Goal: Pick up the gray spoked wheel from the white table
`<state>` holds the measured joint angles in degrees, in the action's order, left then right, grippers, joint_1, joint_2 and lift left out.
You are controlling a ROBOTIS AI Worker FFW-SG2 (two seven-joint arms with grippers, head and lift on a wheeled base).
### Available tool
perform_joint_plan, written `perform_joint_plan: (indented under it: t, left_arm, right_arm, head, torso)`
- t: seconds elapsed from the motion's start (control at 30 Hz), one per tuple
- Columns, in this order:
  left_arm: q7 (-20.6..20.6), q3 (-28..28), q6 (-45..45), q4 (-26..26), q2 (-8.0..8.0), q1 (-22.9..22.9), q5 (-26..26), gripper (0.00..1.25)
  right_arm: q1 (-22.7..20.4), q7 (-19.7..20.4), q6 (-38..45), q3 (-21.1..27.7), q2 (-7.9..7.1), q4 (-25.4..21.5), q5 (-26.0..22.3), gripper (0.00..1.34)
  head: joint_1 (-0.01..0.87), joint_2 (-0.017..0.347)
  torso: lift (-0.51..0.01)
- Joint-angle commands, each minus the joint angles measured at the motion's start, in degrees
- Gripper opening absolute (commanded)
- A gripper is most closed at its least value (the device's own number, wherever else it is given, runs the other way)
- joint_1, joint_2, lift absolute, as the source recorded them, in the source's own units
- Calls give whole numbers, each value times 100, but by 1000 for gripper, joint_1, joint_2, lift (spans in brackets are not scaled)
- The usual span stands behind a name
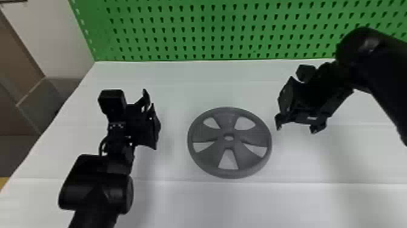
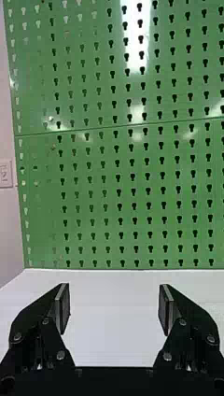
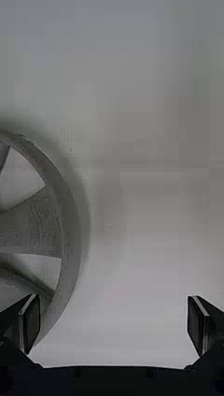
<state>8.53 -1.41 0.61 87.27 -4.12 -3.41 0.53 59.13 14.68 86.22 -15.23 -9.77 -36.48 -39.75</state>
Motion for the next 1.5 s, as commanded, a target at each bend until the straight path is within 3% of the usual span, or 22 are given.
perform_joint_plan:
  t: [0.0, 0.47, 0.77, 0.8, 0.9, 1.1, 1.33, 1.47]
  left_arm:
    - [0, 0, 0, 0, -1, -2, 0, 752]
    - [0, -18, 0, 0, -1, -2, -26, 752]
    - [0, -26, 0, 0, -10, -2, -35, 752]
    - [0, -35, 0, 0, -10, -11, -35, 752]
    - [0, -53, 0, -17, -10, -20, -44, 752]
    - [0, -70, 0, -35, -10, -37, -61, 752]
    - [0, -70, 0, -35, -18, -37, -79, 752]
    - [0, -97, 0, -52, -27, -55, -97, 752]
  right_arm:
    - [-6, 0, -79, -112, -7, 0, -42, 1221]
    - [29, 0, -307, -393, -69, 123, -340, 1221]
    - [29, 202, -378, -393, 54, 255, -463, 1221]
    - [29, 299, -404, -384, 63, 273, -595, 1221]
    - [73, 1424, -439, -164, 133, 466, -1457, 1221]
    - [108, 2461, -773, -15, 274, 712, -2265, 1221]
    - [55, 3366, -1213, 354, 511, 853, -2784, 1221]
    - [55, 3568, -1468, 442, 625, 941, -2819, 1221]
  head:
    - [779, 107]
    - [779, 107]
    - [779, 107]
    - [779, 107]
    - [779, 107]
    - [779, 107]
    - [779, 107]
    - [779, 107]
  torso:
    - [-70]
    - [-70]
    - [-70]
    - [-70]
    - [-70]
    - [-70]
    - [-70]
    - [-70]
